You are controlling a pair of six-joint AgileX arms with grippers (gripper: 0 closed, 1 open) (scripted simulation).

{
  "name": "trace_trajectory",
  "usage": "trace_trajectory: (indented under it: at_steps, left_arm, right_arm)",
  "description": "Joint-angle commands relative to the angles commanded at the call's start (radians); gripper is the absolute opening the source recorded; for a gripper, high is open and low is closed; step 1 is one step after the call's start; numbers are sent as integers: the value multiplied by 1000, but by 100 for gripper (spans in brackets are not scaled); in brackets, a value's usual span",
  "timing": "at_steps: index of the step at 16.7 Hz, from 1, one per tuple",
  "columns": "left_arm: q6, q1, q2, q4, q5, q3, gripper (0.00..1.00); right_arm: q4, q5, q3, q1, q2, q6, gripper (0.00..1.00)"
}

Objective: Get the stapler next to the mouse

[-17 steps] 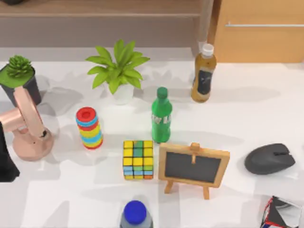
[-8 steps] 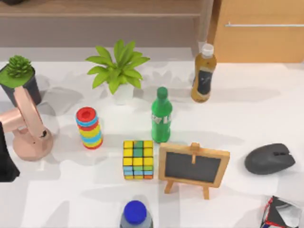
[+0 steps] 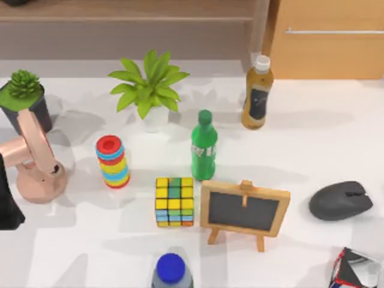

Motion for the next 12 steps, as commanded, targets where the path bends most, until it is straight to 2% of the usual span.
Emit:
trace_trajectory:
  at_steps: [9, 12]
  left_arm:
    - [0, 0, 0, 0, 0, 0, 100]
    - [0, 0, 0, 0, 0, 0, 100]
  right_arm:
    - [0, 0, 0, 0, 0, 0, 2]
    - [0, 0, 0, 0, 0, 0, 0]
